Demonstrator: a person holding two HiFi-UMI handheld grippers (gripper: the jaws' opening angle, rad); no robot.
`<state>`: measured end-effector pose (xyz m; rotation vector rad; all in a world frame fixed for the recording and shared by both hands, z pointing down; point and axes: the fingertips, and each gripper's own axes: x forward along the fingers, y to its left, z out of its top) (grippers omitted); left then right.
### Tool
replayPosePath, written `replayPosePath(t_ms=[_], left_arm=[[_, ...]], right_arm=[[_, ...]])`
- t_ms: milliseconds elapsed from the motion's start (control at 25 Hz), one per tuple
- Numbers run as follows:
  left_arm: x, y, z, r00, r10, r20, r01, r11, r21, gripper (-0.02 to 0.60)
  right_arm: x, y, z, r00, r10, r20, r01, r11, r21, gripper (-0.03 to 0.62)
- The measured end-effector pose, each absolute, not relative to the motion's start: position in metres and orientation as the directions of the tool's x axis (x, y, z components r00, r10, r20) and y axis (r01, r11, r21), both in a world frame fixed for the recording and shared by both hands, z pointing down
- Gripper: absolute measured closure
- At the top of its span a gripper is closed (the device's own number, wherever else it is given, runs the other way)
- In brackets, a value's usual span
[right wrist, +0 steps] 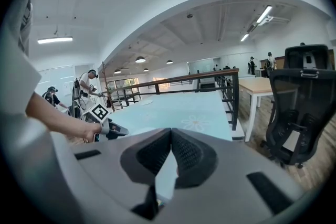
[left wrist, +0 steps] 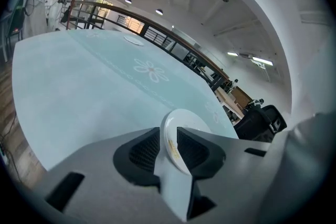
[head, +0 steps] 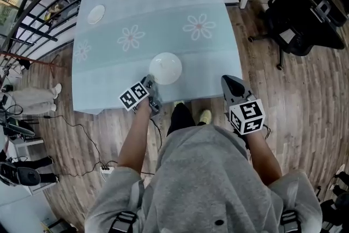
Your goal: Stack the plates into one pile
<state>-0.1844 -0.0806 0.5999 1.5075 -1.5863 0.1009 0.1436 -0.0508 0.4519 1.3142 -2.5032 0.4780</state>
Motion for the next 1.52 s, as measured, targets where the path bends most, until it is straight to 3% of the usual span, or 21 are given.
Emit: replayPosePath(t_ms=[640,1040,1520], left_arm=[[-0.299,-0.139,0.467,-0.045,-0.887,0.46,-0.999,0.047,-0.007,0.482],[-0.39,-0.225,0.427,0.009,-0.893,0.45,-0.961,-0.132,-0.243,0.466],[-0.478,-0.327,0.474,0.096,-0.858,0.504,-0.916,-0.275,-0.292,0.463]], right_arm=[[0.088,-0.089,0.439,-0.622,-0.718,0.314,-0.781,0.596,-0.186,0.569],[-0.013,-0.142,0.421,-0.622,-0.715,0.32,-0.781,0.593,-0.195,0.569],[-0.15,-0.217,0.407,-0.582,-0.744,0.329,-0.811,0.559,-0.171,0.569]])
